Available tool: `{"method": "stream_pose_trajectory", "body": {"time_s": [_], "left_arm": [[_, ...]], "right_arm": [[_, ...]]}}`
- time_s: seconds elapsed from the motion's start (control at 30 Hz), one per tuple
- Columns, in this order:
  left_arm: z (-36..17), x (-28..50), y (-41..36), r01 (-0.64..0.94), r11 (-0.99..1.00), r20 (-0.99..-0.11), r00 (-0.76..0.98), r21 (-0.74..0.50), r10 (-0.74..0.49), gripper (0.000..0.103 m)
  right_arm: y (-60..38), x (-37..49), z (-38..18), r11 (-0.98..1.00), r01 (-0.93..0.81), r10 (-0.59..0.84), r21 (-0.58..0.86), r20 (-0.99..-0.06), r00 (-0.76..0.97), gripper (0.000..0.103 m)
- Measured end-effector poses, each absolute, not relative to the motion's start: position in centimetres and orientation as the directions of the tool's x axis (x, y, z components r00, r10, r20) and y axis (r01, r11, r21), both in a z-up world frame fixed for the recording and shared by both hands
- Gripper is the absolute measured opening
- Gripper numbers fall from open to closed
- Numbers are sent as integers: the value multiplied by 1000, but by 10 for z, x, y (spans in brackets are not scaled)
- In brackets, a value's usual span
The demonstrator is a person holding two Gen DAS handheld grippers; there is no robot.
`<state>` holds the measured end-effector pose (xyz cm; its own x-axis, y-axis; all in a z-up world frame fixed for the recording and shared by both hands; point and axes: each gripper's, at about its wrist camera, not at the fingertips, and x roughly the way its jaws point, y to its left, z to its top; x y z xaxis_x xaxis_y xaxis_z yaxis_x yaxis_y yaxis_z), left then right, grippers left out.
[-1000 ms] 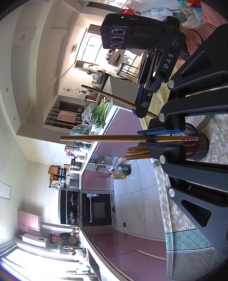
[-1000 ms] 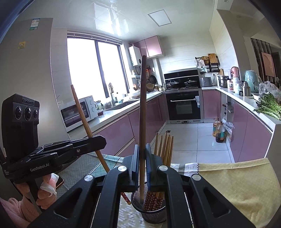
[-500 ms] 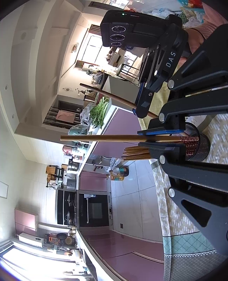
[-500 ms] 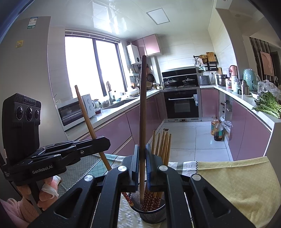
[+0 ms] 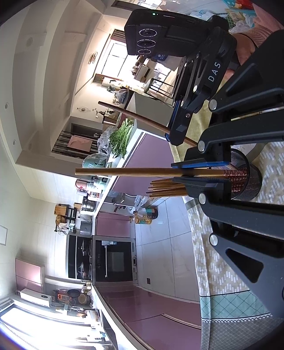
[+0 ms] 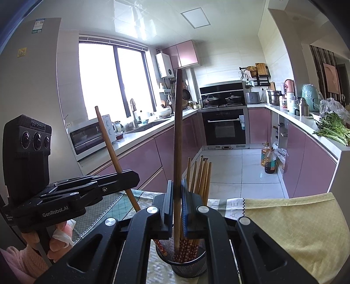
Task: Organize utensils
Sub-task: 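Lower the left gripper's chopstick into the cup while the right gripper lowers its chopstick in, then push both held chopsticks down among the others in the mesh cup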
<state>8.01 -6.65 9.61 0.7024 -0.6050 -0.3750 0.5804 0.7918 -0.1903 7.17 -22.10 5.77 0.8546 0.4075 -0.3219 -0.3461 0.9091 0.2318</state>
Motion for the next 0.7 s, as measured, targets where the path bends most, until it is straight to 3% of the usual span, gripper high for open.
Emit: {"method": "stream_pose_trajectory", "body": {"time_s": [0.7], "left_arm": [[84,85,-67,579,793,-395,695,-190,-601,8]], "right_arm": [[-220,79,50,908,-342,410,241,-350,842,6]]}}
